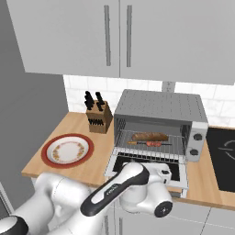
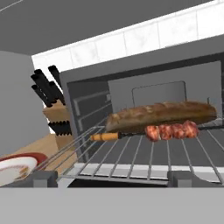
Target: Pick up the kebab skewer and baguette bread, and place them inside the toaster oven. Close the toaster oven door and start by setting the timer.
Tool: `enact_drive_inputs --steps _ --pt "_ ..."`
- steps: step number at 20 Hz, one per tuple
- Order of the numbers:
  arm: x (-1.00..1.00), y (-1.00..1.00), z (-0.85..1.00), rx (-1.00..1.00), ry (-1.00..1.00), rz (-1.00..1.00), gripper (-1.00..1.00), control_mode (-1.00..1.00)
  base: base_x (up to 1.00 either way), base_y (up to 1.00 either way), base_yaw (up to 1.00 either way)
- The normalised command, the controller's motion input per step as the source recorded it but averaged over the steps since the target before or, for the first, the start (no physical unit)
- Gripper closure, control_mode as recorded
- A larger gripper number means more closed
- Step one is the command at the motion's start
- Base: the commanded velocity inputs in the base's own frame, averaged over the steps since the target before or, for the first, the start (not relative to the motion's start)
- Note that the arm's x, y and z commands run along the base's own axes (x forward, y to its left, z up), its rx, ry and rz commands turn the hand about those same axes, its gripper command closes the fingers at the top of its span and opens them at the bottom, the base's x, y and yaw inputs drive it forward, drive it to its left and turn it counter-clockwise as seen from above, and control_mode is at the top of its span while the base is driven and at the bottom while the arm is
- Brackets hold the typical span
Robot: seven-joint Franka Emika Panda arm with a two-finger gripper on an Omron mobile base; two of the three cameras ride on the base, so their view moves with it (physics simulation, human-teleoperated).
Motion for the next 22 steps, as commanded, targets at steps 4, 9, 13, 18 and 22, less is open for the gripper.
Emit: enact_drive_inputs --steps 4,9,13,18,22 --pt "0.02 -0.02 -0.2 -0.07 -0.11 0.0 -1.0 -1.0 0.0 0.0 0.0" --pt "0.15 0.04 -0.08 -0.01 -0.08 -0.11 -1.0 -1.0 0.0 0.0 0.0" --pt "0.03 0.01 -0.1 0.0 -0.08 -0.24 -1.0 -1.0 0.0 0.0 0.0" --pt "0.0 0.02 0.0 0.0 0.0 -0.14 -1.0 -1.0 0.0 0.0 0.0" --pt "0.06 0.06 -0.01 0.0 0.0 -0.08 -1.0 -1.0 0.0 0.0 0.0"
